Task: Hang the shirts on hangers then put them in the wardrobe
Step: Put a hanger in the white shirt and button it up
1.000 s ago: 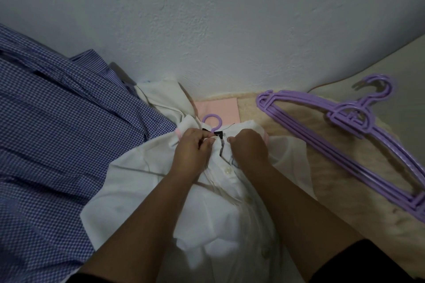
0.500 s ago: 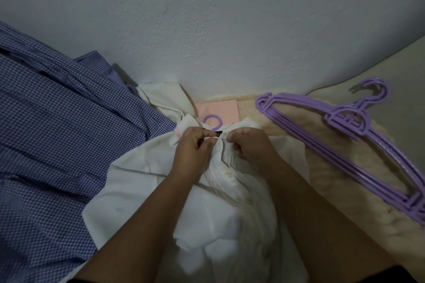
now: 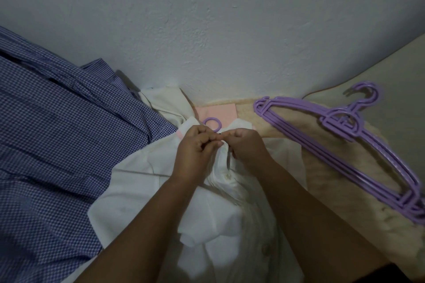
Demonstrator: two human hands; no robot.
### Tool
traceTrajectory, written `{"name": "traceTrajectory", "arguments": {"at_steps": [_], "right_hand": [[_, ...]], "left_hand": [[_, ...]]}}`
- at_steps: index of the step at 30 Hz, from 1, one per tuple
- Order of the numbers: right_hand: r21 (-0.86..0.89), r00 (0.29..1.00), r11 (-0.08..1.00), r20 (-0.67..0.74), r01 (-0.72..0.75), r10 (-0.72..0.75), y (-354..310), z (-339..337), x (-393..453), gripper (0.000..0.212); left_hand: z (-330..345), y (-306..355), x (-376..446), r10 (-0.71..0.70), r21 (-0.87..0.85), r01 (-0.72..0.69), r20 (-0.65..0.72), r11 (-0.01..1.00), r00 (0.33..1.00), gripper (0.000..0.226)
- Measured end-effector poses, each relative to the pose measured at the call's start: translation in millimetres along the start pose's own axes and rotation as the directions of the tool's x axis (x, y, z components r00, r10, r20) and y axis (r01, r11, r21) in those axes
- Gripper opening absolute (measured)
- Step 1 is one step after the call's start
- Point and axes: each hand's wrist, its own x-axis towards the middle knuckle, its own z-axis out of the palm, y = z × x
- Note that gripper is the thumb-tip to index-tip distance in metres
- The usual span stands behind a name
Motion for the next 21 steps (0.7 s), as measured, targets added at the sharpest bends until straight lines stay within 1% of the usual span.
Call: {"name": "traceTrajectory", "arguments": {"at_steps": [3, 5, 9, 14, 17, 19, 21], "right_hand": [[0.084, 0.997, 0.994, 0.047, -0.070, 0.066, -3.1, -1.6, -2.4, 0.012], [0.128, 0.991, 0.985, 0.085, -0.112, 0.102, -4.6, -2.7, -2.8, 0.016], [0.181, 0.976, 0.970, 0.173, -0.163, 0.132, -4.5, -4.6, -2.1, 0.020], [0.109, 0.977, 0.982, 0.162, -0.155, 0.136, -3.5, -8.1, -1.4, 0.018], [0.034, 0.970, 0.992, 0.213, -0.126, 0.116, -4.4, -11.7, -3.6, 0.004], [-0.015, 0.968, 0.993, 0.225, -0.115, 0.115, -1.6, -12.2, -3.9, 0.017], [-0.039, 0.975, 0.993, 0.190, -0.111, 0.116, 0.2, -11.5, -4.0, 0.023]], "left_hand": [[-1.8, -1.5, 0.9, 0.004, 0.009, -0.004, -0.006, 1.000, 1.000, 0.015], [-2.4, -1.7, 0.4, 0.008, -0.002, -0.008, -0.008, 1.000, 1.000, 0.016], [-1.2, 1.4, 0.8, -0.004, 0.004, 0.004, -0.024, 1.000, 1.000, 0.017], [-0.7, -0.9, 0.2, -0.029, 0.006, 0.029, -0.008, 1.000, 1.000, 0.017], [-0.5, -3.2, -0.4, -0.006, 0.054, 0.005, 0.015, 0.999, 1.000, 0.017], [-0.2, -3.9, -1.0, 0.006, 0.069, -0.008, 0.036, 0.998, 0.999, 0.018], [-0.3, -4.7, -0.6, -0.002, 0.079, -0.003, 0.061, 0.997, 0.998, 0.017]]}}
